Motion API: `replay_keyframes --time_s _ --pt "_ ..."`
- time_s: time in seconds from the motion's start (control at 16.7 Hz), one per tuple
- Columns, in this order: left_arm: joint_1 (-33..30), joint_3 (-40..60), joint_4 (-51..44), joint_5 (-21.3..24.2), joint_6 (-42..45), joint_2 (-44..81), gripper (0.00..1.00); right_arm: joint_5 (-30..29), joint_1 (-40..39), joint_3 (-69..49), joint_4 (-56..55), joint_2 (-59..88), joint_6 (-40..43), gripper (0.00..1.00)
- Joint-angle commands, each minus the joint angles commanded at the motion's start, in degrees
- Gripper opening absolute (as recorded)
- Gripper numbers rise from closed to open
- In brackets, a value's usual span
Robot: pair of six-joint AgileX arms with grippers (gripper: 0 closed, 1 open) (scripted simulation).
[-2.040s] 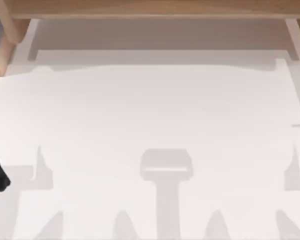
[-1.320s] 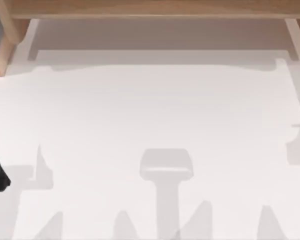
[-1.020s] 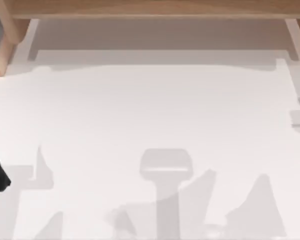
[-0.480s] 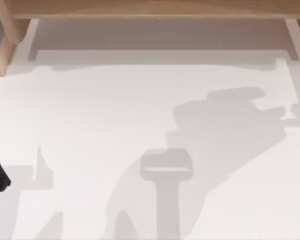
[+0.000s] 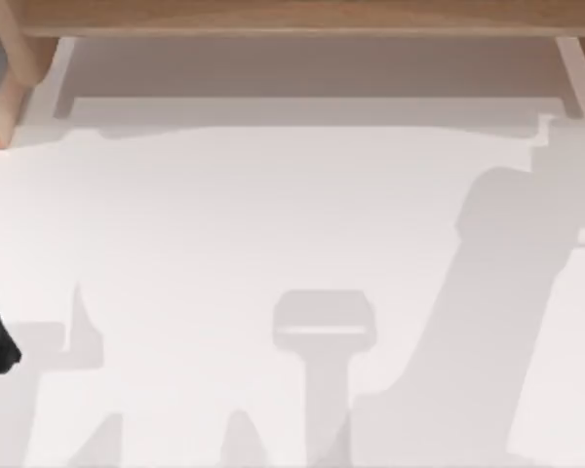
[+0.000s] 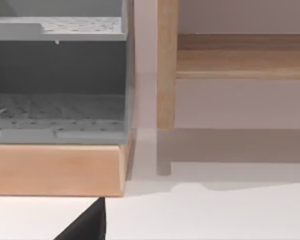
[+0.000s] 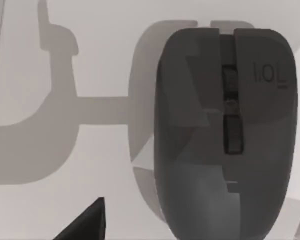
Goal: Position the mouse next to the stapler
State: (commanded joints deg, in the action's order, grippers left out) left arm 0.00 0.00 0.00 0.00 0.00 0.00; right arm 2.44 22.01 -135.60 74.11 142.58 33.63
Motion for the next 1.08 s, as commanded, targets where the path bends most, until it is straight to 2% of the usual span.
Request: replay_keyframes --time_s 0.3,1.08 --pt "0.00 0.00 0.00 0.00 0.00 0.00 1.00 0.71 -0.06 -6.81 3.55 7.39 1.16 1.00" --pt "0.00 0.00 0.00 0.00 0.00 0.00 1.00 0.70 -0.28 -4.05 0.97 7.25 0.94 1.00"
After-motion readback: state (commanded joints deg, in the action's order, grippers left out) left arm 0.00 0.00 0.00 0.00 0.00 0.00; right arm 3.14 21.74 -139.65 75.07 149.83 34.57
